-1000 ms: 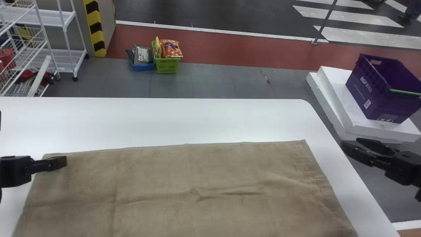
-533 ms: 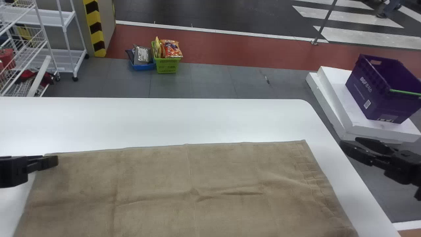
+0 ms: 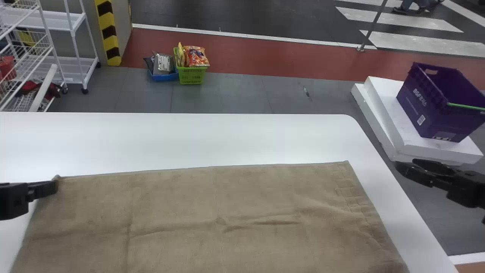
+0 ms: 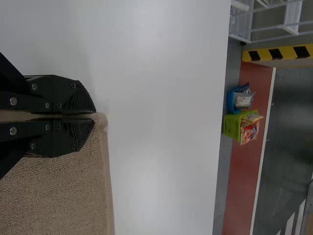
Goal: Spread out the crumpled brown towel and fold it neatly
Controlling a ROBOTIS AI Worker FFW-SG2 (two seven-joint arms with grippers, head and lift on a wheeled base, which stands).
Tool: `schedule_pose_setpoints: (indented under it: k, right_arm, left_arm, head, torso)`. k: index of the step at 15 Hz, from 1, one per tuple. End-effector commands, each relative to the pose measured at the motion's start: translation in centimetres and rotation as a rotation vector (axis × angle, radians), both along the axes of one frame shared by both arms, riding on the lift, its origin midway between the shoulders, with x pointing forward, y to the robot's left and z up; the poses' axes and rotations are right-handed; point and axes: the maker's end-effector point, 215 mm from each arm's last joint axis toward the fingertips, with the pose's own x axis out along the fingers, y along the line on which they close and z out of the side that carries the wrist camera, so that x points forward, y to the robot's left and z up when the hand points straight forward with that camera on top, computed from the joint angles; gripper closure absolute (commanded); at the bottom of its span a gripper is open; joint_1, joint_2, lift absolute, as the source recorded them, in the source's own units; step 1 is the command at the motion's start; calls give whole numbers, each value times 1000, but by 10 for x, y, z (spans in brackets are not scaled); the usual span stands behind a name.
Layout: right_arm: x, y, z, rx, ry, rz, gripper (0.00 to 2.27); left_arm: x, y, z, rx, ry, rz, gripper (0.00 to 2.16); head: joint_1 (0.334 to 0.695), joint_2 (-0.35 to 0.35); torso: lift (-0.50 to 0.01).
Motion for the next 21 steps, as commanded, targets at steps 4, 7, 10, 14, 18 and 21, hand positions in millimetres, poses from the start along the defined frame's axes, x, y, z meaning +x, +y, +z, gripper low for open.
schedule_pose_setpoints:
  k: [4, 7, 10, 14, 18, 21]
  right_arm:
    - [31, 4, 5, 14, 111, 48, 306]
    - [49, 23, 0, 44, 226, 108, 478]
    - [50, 34, -24, 45, 340, 113, 650]
    - [61, 33, -41, 29, 436, 100, 650]
    - [75, 32, -51, -45, 513, 88, 630]
    - [81, 37, -58, -93, 584, 92, 377]
  left_arm:
    - [-2, -10, 2, -2, -1, -12, 1085]
    - [-5, -15, 1, -1, 2, -19, 1085]
    - [-3, -21, 2, 3, -1, -31, 1085]
    - [-4, -18, 1, 6, 2, -30, 1085]
    - [-4, -22, 1, 6, 3, -36, 1085]
    - [-6, -18, 0, 13, 5, -33, 1085]
  head:
    - [695, -227]
    - [695, -209]
    - [695, -199]
    - [695, -193]
    - [695, -194]
    - [695, -193]
  torso:
    - [-126]
    - [-126]
    - [-126]
    - [-126]
    - [-126]
    - [-126]
